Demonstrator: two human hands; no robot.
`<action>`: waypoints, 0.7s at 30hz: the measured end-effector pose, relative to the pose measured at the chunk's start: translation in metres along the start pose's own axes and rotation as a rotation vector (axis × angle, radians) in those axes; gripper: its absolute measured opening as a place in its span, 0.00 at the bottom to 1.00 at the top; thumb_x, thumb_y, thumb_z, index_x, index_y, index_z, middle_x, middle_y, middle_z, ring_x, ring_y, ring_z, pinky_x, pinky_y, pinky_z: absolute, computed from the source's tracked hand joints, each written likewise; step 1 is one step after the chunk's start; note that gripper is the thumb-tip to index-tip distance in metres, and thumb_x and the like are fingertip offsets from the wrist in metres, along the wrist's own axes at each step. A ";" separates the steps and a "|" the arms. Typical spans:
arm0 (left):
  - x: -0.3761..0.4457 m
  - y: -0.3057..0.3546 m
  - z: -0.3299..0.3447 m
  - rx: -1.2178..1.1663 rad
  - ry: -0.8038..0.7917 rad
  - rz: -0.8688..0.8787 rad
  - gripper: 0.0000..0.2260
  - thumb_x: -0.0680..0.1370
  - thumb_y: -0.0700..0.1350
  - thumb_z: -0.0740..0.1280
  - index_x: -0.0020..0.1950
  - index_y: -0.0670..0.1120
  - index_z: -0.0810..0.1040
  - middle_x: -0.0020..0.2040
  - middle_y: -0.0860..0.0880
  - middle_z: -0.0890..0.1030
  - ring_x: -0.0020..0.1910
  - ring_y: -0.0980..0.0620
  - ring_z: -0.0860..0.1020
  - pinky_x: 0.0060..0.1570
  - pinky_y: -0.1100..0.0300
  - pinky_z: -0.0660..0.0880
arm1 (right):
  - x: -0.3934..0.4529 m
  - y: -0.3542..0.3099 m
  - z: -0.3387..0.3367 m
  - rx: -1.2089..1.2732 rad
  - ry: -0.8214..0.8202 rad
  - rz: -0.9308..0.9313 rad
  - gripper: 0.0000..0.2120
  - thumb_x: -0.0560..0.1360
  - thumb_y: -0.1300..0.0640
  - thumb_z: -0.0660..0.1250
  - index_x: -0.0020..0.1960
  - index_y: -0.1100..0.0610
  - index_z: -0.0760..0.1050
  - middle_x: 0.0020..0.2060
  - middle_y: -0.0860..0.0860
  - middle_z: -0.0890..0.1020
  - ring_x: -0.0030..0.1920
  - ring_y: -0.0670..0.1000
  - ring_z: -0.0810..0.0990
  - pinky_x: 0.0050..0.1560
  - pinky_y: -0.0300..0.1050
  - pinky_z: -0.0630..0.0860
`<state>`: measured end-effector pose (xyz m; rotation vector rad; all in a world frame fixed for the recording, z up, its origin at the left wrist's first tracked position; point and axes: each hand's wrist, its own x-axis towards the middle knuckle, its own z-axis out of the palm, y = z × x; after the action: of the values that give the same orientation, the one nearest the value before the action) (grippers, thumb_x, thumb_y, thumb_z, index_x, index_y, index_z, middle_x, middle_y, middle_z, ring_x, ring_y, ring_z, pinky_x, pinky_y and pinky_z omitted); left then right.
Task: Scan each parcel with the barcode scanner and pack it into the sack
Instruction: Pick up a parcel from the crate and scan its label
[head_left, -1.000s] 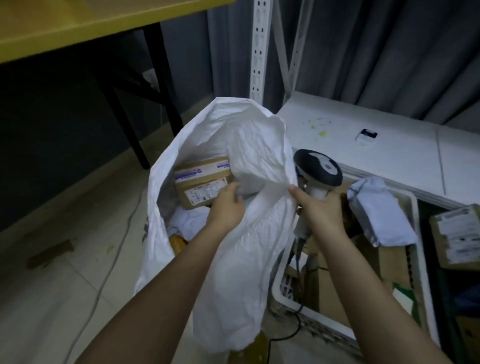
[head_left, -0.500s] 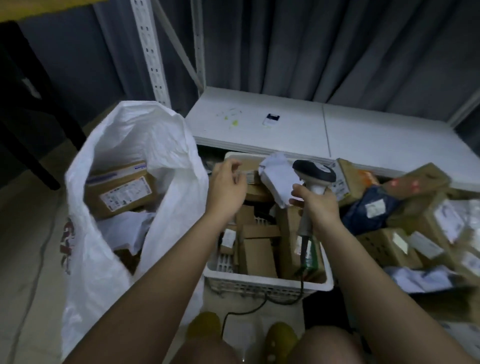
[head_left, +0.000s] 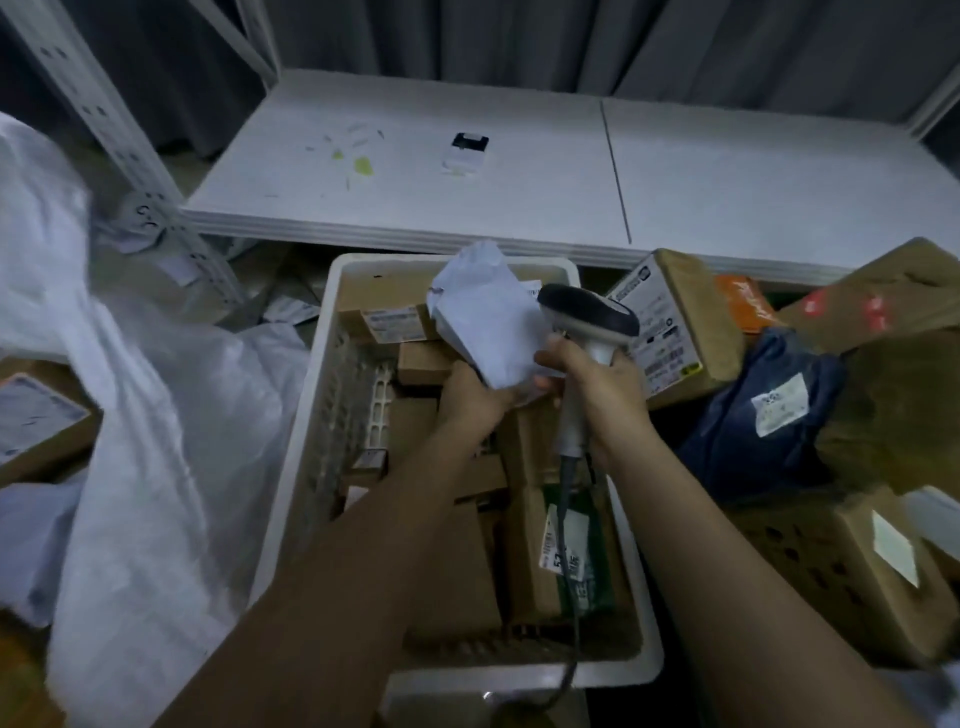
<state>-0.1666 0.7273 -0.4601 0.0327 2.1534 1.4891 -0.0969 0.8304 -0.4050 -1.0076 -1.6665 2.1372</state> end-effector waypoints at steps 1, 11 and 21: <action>0.004 -0.003 0.002 -0.008 0.036 -0.002 0.20 0.72 0.49 0.75 0.60 0.42 0.77 0.51 0.48 0.80 0.50 0.47 0.79 0.40 0.62 0.77 | 0.004 0.003 0.001 -0.003 -0.008 -0.001 0.07 0.74 0.60 0.72 0.51 0.60 0.77 0.44 0.58 0.84 0.35 0.51 0.83 0.35 0.41 0.79; -0.068 0.032 -0.056 0.135 0.345 0.356 0.12 0.77 0.48 0.68 0.51 0.40 0.80 0.64 0.45 0.73 0.66 0.44 0.70 0.64 0.51 0.69 | -0.051 -0.016 -0.004 -0.010 0.045 -0.049 0.20 0.72 0.63 0.73 0.61 0.62 0.73 0.47 0.56 0.83 0.43 0.53 0.83 0.37 0.41 0.79; -0.227 0.103 -0.128 -0.344 0.238 -0.075 0.11 0.79 0.46 0.61 0.55 0.41 0.78 0.47 0.44 0.79 0.45 0.45 0.77 0.44 0.54 0.74 | -0.210 -0.078 -0.002 -0.127 -0.189 -0.282 0.29 0.63 0.54 0.80 0.62 0.54 0.73 0.56 0.49 0.81 0.56 0.49 0.80 0.55 0.45 0.78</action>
<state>-0.0514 0.5886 -0.2454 -0.3578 2.0153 1.8753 0.0412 0.7351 -0.2563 -0.5717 -1.9220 2.0116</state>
